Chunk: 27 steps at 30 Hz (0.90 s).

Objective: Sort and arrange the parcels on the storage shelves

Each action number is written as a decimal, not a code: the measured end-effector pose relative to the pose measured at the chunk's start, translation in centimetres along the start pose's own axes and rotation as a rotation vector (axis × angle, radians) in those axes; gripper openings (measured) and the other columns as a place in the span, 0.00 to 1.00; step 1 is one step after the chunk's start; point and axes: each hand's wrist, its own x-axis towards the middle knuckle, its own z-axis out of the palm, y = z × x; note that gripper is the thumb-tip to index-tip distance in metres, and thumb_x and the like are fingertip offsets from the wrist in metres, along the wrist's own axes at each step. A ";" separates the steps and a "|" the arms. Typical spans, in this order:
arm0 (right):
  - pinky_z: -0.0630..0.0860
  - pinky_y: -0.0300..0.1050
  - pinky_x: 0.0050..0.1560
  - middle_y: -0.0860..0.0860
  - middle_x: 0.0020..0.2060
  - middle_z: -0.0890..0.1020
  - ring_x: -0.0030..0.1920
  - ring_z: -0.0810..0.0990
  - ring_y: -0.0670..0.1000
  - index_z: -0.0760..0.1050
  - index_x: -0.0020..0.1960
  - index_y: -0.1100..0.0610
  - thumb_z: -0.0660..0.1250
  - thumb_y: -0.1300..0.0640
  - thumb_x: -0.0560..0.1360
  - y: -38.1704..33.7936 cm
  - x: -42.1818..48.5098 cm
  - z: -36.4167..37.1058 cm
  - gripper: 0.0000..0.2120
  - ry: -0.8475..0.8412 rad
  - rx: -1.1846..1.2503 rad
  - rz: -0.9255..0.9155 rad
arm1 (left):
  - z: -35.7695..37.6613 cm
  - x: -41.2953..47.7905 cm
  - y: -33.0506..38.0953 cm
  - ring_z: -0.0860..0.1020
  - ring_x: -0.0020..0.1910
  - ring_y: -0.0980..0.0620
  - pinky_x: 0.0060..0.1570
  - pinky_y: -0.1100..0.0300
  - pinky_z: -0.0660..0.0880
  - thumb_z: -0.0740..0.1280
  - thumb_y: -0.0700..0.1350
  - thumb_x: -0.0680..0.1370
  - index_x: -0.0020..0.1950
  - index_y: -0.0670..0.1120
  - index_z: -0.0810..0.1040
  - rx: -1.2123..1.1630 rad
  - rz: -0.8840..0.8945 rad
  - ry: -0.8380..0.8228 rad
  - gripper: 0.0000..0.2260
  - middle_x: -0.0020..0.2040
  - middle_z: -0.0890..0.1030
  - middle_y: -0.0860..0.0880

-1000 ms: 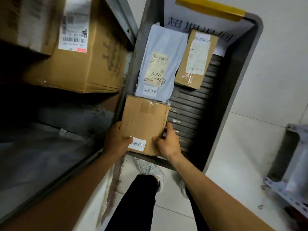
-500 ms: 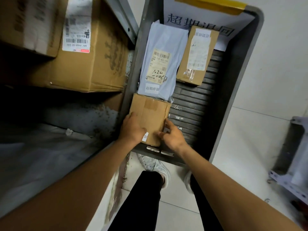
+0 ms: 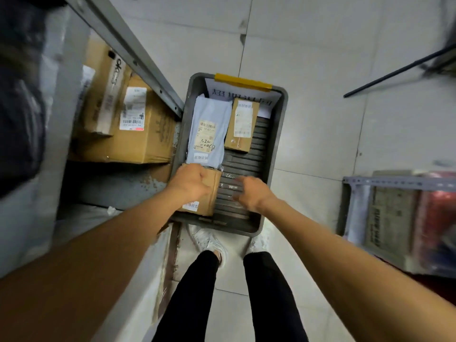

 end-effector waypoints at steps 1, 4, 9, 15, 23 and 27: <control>0.71 0.52 0.65 0.57 0.65 0.75 0.64 0.74 0.58 0.69 0.70 0.57 0.68 0.54 0.76 -0.4 -1.3 -1.4 0.24 0.016 -0.037 -0.005 | -0.6 -1.4 1.0 0.75 0.51 0.50 0.49 0.63 0.69 0.71 0.38 0.73 0.59 0.45 0.77 0.009 0.012 -0.017 0.15 0.54 0.78 0.47; 0.75 0.53 0.61 0.56 0.61 0.76 0.60 0.76 0.57 0.70 0.65 0.58 0.68 0.59 0.74 -1.6 -5.7 -5.9 0.20 0.057 -0.132 -0.022 | -2.8 -5.9 4.2 0.75 0.46 0.49 0.50 0.59 0.73 0.70 0.37 0.73 0.49 0.46 0.75 0.047 0.070 -0.060 0.08 0.46 0.75 0.48; 0.77 0.50 0.57 0.56 0.59 0.77 0.57 0.77 0.56 0.72 0.63 0.58 0.71 0.61 0.72 -4.6 -15.2 -13.8 0.21 0.087 -0.295 -0.050 | -9.1 -13.9 10.5 0.75 0.58 0.48 0.57 0.58 0.73 0.74 0.43 0.73 0.63 0.44 0.75 0.136 0.192 -0.037 0.19 0.57 0.76 0.48; 0.73 0.47 0.53 0.56 0.60 0.77 0.60 0.76 0.58 0.72 0.66 0.58 0.74 0.57 0.71 -9.5 -27.4 -23.5 0.25 0.201 -0.416 -0.062 | -18.6 -23.6 18.8 0.77 0.55 0.48 0.58 0.56 0.74 0.75 0.44 0.71 0.60 0.45 0.76 0.298 0.354 0.098 0.19 0.56 0.80 0.48; 0.71 0.49 0.62 0.57 0.67 0.74 0.65 0.73 0.59 0.68 0.72 0.59 0.68 0.48 0.76 -12.0 -40.3 -31.3 0.28 0.455 -0.294 -0.031 | -24.3 -32.8 29.0 0.79 0.52 0.48 0.51 0.57 0.75 0.77 0.48 0.69 0.57 0.45 0.79 0.526 0.626 0.221 0.19 0.53 0.80 0.49; 0.73 0.50 0.61 0.59 0.63 0.76 0.62 0.75 0.59 0.70 0.68 0.62 0.67 0.46 0.76 -10.3 -46.7 -32.7 0.27 0.566 -0.212 0.072 | -24.1 -36.6 33.8 0.79 0.51 0.49 0.53 0.55 0.77 0.77 0.49 0.69 0.57 0.47 0.80 0.659 0.771 0.207 0.19 0.54 0.81 0.49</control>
